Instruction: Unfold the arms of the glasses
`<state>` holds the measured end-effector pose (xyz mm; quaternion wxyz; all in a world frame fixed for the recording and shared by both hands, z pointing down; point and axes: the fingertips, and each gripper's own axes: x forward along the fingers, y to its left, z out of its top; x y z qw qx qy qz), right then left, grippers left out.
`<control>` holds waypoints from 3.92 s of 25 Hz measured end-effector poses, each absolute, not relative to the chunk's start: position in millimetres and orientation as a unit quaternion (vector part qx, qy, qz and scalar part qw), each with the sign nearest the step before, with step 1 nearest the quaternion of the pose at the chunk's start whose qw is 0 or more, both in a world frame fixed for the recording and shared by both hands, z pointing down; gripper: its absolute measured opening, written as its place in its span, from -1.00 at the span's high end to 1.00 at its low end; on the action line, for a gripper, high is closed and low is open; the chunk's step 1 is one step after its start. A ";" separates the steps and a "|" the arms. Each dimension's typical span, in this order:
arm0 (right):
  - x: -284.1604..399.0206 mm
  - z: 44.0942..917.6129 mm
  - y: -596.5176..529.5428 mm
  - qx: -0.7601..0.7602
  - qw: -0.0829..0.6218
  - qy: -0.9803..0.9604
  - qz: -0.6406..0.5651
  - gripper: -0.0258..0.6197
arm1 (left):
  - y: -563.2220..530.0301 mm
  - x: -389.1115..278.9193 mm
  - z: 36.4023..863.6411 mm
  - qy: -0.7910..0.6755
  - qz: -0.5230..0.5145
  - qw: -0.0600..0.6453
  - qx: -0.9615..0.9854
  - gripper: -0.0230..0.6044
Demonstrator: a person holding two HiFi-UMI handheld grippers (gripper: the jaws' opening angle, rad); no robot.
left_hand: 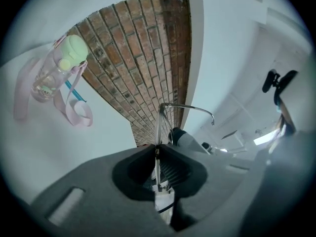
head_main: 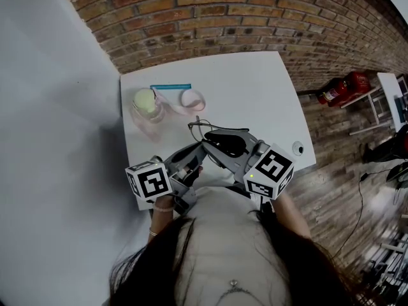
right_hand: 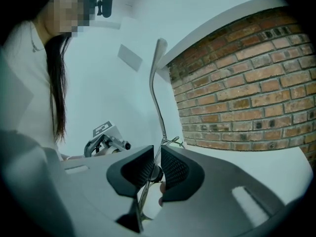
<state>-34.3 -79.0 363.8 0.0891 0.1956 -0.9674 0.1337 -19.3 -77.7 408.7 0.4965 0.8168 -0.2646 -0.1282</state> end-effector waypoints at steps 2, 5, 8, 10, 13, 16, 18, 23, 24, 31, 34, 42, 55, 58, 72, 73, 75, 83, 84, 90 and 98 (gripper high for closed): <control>-34.7 364.7 -78.9 0.194 0.092 -0.967 0.135 0.80 | -77.3 -18.6 408.2 -0.266 -0.124 0.488 0.822 0.85; -35.2 365.8 -78.7 0.192 0.094 -0.967 0.140 0.80 | -77.2 -18.5 407.1 -0.271 -0.120 0.477 0.827 0.85; -36.1 365.7 -78.8 0.192 0.096 -0.966 0.146 0.80 | -77.8 -20.0 405.6 -0.282 -0.113 0.459 0.835 0.85; -36.5 365.9 -78.6 0.191 0.098 -0.965 0.151 0.80 | -78.2 -20.8 405.5 -0.290 -0.106 0.447 0.839 0.85; -36.7 368.4 -78.6 0.189 0.100 -0.964 0.159 0.81 | -78.6 -21.5 407.5 -0.297 -0.101 0.439 0.842 0.85; -36.3 368.8 -79.1 0.193 0.101 -0.963 0.156 0.83 | -79.5 -22.1 408.4 -0.297 -0.108 0.445 0.838 0.85; -36.3 367.3 -79.5 0.196 0.100 -0.964 0.152 0.83 | -80.4 -23.3 408.4 -0.297 -0.114 0.450 0.834 0.85; -35.1 360.9 -80.7 0.200 0.090 -0.965 0.144 0.83 | -83.0 -28.2 408.8 -0.302 -0.128 0.461 0.825 0.85; -35.0 358.8 -81.0 0.201 0.088 -0.965 0.142 0.83 | -83.7 -29.3 408.6 -0.303 -0.132 0.464 0.822 0.85; -31.0 346.8 -80.7 0.207 0.076 -0.967 0.128 0.84 | -87.3 -37.1 408.2 -0.308 -0.166 0.492 0.798 0.85; -28.3 338.8 -81.7 0.210 0.068 -0.968 0.122 0.84 | -88.0 -41.2 410.0 -0.309 -0.177 0.505 0.786 0.85; -23.9 332.0 -83.3 0.214 0.056 -0.968 0.117 0.83 | -86.5 -44.3 414.9 -0.309 -0.209 0.550 0.747 0.85; -20.1 324.5 -84.1 0.216 0.044 -0.969 0.110 0.83 | -91.2 -45.8 408.2 -0.292 -0.250 0.563 0.732 0.85; -19.0 323.1 -84.6 0.217 0.042 -0.969 0.108 0.83 | -92.5 -47.7 407.7 -0.292 -0.258 0.564 0.728 0.85; -13.5 317.0 -85.3 0.223 0.033 -0.969 0.106 0.83 | -95.5 -55.2 405.1 -0.291 -0.287 0.571 0.712 0.85; -13.3 317.1 -85.5 0.223 0.033 -0.968 0.106 0.83 | -95.7 -55.8 405.4 -0.291 -0.289 0.572 0.711 0.85; -13.6 317.6 -85.6 0.223 0.033 -0.968 0.105 0.83 | -96.2 -57.1 406.4 -0.290 -0.293 0.574 0.708 0.85; -14.6 317.1 -84.7 0.222 0.030 -0.969 0.106 0.83 | -97.1 -64.3 408.1 -0.294 -0.307 0.578 0.697 0.85; -14.1 316.6 -85.0 0.223 0.029 -0.969 0.106 0.83 | -97.6 -65.2 408.1 -0.294 -0.309 0.578 0.696 0.85; -10.3 315.6 -85.4 0.225 0.026 -0.968 0.106 0.83 | -98.5 -66.7 408.4 -0.296 -0.318 0.579 0.690 0.85; -8.0 314.3 -86.4 0.227 0.025 -0.968 0.107 0.83 | -99.9 -71.6 408.6 -0.303 -0.326 0.580 0.682 0.85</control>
